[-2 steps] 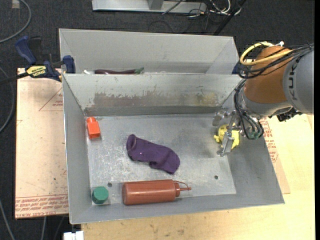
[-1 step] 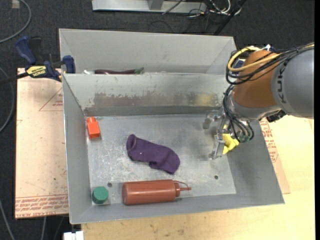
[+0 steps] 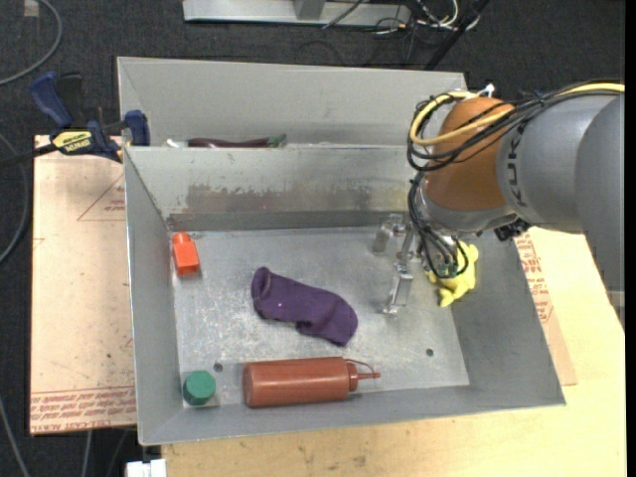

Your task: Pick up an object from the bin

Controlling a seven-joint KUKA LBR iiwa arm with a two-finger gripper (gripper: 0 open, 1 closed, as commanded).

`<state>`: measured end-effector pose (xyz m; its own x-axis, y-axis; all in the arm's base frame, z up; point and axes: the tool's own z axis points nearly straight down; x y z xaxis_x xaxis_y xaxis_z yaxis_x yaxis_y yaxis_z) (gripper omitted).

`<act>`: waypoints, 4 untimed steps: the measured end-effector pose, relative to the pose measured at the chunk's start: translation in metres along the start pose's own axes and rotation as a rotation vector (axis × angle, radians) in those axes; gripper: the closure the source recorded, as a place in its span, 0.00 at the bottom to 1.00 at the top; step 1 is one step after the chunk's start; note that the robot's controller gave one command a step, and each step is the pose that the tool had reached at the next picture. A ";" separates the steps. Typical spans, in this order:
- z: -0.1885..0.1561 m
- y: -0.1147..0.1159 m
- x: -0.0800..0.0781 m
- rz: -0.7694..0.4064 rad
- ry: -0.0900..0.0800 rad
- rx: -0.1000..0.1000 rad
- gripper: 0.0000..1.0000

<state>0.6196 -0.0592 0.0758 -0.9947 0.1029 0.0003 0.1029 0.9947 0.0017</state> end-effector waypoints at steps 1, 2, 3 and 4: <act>0.003 0.018 -0.003 -0.095 -0.001 0.000 0.00; 0.004 0.062 -0.015 -0.131 -0.004 0.001 0.00; -0.001 0.080 0.014 -0.057 -0.002 -0.003 0.00; -0.018 0.106 0.014 -0.111 -0.004 0.001 0.00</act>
Offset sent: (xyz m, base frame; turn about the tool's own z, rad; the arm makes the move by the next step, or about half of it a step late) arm 0.0340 0.1018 -0.0058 -0.0308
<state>0.6166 0.0472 0.0936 -1.0000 -0.0078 -0.0038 -0.0078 1.0000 0.0002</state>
